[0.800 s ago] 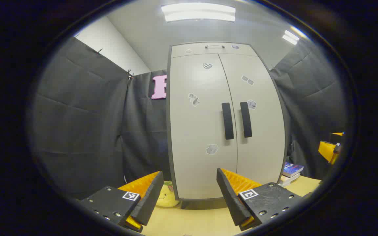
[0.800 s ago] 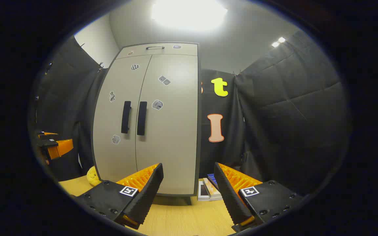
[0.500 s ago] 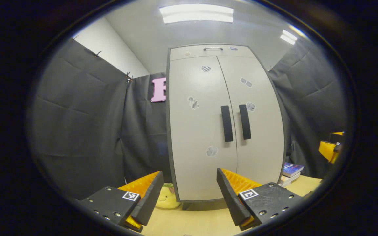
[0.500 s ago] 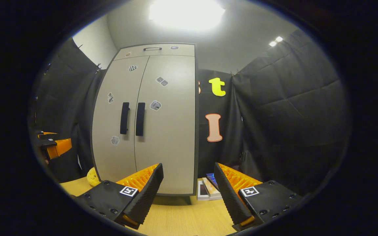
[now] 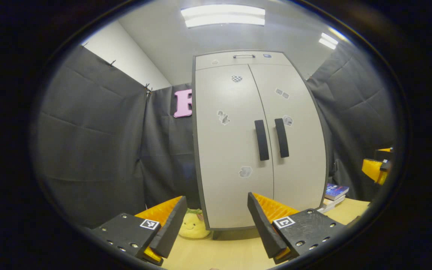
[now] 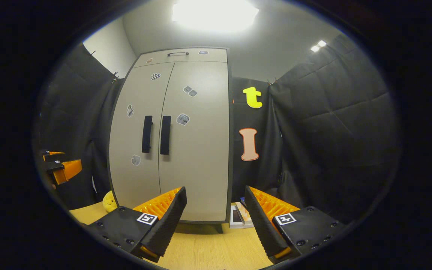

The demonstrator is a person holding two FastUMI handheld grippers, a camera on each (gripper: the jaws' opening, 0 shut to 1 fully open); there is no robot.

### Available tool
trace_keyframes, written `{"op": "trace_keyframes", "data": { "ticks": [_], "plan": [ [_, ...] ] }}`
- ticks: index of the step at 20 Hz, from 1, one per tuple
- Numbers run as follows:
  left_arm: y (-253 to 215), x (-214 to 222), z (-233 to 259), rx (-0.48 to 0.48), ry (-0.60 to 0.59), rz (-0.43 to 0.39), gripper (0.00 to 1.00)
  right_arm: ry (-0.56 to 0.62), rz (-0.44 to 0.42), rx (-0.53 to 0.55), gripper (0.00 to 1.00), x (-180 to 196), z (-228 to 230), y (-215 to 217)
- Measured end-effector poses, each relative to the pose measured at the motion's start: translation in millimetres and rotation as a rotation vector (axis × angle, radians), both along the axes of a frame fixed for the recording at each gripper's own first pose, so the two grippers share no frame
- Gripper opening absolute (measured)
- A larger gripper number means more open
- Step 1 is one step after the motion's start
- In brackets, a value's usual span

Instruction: Open the right door of the double-door shoe cabinet with the right hand, and open the left door with the left hand.

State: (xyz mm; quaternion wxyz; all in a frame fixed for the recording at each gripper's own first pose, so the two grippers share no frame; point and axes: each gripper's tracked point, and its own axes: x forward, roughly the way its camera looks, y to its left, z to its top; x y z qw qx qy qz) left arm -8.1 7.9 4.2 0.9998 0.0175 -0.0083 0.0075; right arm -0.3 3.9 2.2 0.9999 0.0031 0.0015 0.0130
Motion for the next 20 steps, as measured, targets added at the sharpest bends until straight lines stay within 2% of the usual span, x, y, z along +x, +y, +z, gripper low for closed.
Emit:
{"op": "trace_keyframes", "data": {
  "ticks": [2, 10, 20],
  "plan": [
    [2, -1, -2, 0.001, 0.004, 0.008, 0.95, -0.025, 0.002, 0.006, 0.97, 2, 16, 3],
    [18, -5, -12, 0.006, 0.039, 0.088, 0.94, -0.083, 0.067, 0.025, 0.97, 63, 71, 29],
    [59, -41, -4, 0.038, 0.036, 0.196, 0.94, -0.073, 0.165, 0.060, 0.98, 136, 99, 93]
  ]
}}
